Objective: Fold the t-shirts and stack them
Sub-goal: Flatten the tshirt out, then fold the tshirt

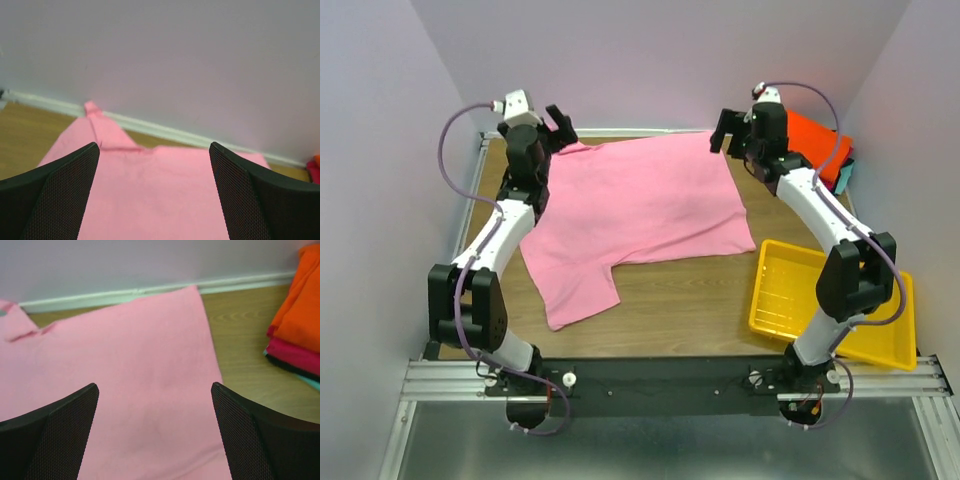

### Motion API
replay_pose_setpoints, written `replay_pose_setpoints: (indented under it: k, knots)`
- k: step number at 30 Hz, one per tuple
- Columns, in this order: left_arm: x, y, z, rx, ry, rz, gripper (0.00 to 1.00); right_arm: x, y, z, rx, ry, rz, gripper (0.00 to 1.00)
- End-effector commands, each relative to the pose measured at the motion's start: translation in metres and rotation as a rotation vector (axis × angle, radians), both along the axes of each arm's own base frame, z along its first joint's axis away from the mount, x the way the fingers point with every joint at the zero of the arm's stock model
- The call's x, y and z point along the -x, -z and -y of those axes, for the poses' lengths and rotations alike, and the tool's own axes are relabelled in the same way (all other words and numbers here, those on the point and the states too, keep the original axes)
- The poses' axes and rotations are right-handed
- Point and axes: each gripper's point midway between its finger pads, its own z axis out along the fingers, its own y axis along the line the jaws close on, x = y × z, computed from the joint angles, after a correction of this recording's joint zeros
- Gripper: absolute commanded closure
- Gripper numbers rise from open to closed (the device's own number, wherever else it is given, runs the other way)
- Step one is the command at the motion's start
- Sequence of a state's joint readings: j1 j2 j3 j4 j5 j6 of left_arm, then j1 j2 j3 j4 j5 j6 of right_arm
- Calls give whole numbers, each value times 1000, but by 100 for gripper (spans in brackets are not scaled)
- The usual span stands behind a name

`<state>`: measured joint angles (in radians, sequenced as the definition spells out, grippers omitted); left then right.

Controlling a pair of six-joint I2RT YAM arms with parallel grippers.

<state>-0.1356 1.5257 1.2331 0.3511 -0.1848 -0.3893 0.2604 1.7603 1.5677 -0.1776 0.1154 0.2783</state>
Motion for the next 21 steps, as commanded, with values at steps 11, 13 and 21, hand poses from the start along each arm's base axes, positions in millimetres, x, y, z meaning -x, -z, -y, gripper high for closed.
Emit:
replay_pose_setpoints:
  k: [11, 13, 21]
  knots:
    - [47, 176, -22, 52, -193, -383, 2, 94, 109, -168, -42, -443, -193, 0]
    - [47, 189, -19, 48, -179, -421, 2, 98, 116, -181, -65, -484, -208, 0]
    - [40, 226, -5, 75, -131, -527, 2, 108, 168, -212, -110, -561, -338, 0]
